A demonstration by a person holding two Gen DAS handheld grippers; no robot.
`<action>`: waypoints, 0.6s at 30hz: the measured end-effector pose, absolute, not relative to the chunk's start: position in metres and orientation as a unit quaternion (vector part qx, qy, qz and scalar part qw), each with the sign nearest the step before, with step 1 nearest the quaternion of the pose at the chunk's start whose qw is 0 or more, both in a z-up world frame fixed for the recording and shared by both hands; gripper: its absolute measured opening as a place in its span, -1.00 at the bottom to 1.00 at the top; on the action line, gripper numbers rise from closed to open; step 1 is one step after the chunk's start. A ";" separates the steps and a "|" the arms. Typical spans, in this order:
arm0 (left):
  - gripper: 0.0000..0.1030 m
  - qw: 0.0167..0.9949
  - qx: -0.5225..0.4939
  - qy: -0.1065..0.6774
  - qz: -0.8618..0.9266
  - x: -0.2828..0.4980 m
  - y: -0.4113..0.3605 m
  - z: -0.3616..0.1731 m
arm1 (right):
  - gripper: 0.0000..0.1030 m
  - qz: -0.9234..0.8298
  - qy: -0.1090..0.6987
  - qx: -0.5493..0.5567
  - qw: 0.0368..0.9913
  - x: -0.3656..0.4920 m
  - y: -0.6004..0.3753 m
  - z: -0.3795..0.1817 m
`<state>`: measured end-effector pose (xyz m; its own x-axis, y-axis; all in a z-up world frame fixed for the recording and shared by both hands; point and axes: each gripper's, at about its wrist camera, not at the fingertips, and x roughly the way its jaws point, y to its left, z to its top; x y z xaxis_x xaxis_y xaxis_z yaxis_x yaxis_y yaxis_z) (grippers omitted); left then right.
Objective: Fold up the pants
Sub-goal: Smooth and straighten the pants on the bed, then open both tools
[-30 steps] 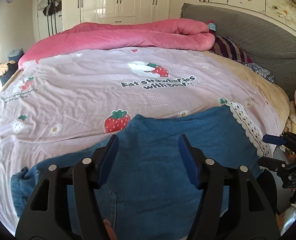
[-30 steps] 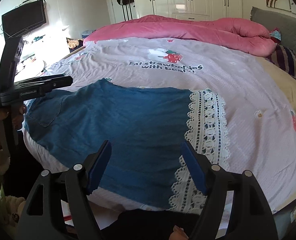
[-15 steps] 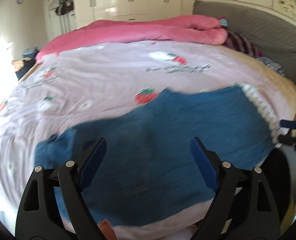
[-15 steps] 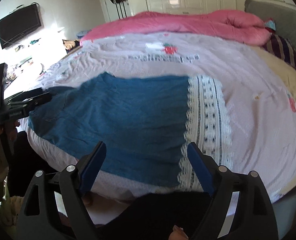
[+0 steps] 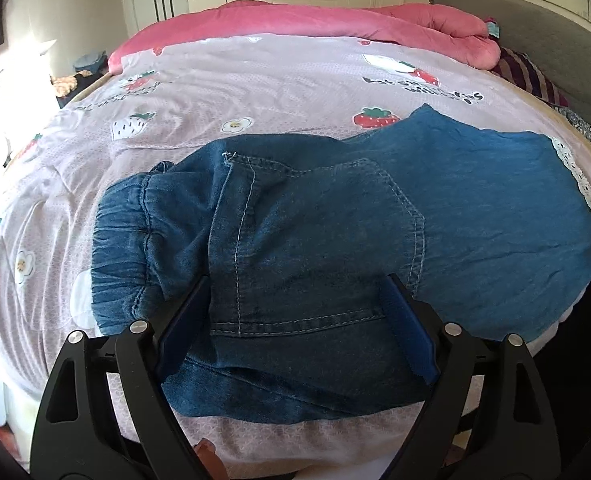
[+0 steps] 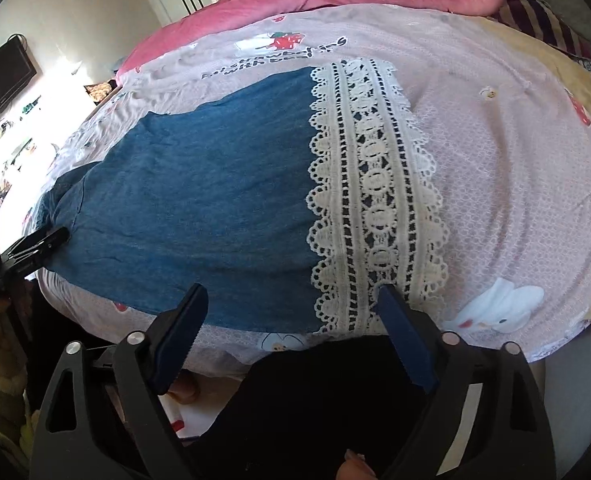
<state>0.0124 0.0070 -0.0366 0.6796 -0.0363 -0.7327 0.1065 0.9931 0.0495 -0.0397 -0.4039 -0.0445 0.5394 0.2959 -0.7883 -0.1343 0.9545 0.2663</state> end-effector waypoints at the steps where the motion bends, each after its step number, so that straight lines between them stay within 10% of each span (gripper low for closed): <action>1: 0.53 0.915 0.043 0.398 -0.039 0.012 0.007 -0.036 | 0.76 0.126 0.462 0.087 0.874 -0.040 -0.403 -0.044; 18: 0.81 0.930 0.076 0.328 -0.149 -0.024 -0.106 0.037 | 0.79 0.154 0.378 0.119 0.905 -0.027 -0.454 0.025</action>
